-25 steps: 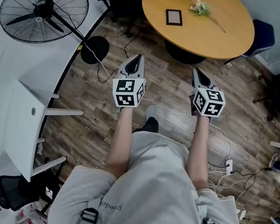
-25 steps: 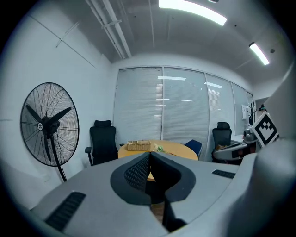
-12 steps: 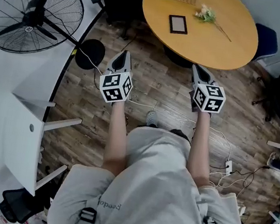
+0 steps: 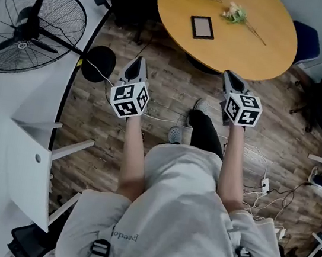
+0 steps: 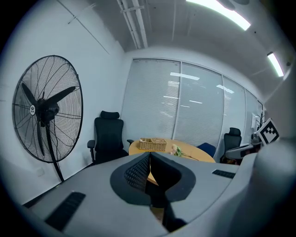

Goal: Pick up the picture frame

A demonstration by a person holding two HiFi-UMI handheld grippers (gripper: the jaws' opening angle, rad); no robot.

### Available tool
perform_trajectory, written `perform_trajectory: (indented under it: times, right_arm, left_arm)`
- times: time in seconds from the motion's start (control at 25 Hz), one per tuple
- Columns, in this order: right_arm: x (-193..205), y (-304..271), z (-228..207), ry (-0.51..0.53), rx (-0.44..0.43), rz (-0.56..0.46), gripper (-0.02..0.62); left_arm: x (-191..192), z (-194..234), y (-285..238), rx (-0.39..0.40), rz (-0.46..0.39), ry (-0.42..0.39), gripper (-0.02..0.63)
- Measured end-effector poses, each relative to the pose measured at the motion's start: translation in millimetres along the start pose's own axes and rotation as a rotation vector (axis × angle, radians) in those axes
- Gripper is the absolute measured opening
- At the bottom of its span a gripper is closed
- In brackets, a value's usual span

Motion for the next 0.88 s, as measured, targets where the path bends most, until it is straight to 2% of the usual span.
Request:
perform_trajectory:
  times: [0.16, 0.44, 0.64, 0.88]
  right_arm:
    - [-4.1, -24.8, -13.5, 0.0, -0.014, 0.0, 0.025]
    - [-32.6, -95.3, -35.8, 0.002, -0.068, -0.032, 0.025]
    - [-56.5, -141.5, -68.4, 0.014, -0.093, -0.034, 0.025]
    - [-82.5, -189.1, -109.7, 0.024, -0.108, -0.041, 0.025]
  left_arm:
    - [-5.2, 2.5, -21.1, -0.006, -0.003, 0.0, 0.028]
    - [-33.0, 20.4, -75.4, -0.07, -0.036, -0.008, 0.028]
    - [-59.2, 1.5, -133.4, -0.055, -0.039, -0.031, 0.028]
    - [-64.8, -26.4, -195.2, -0.027, -0.005, -0.058, 0.028]
Point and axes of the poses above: the fingertips, and each gripper's own axes: y backward along the fingers, z to its left, x out of its underside, the point moved 2 cm from there along y, backward along the fingers, and after that the axes turned 12 degrees about y, right-handed, at the moved point
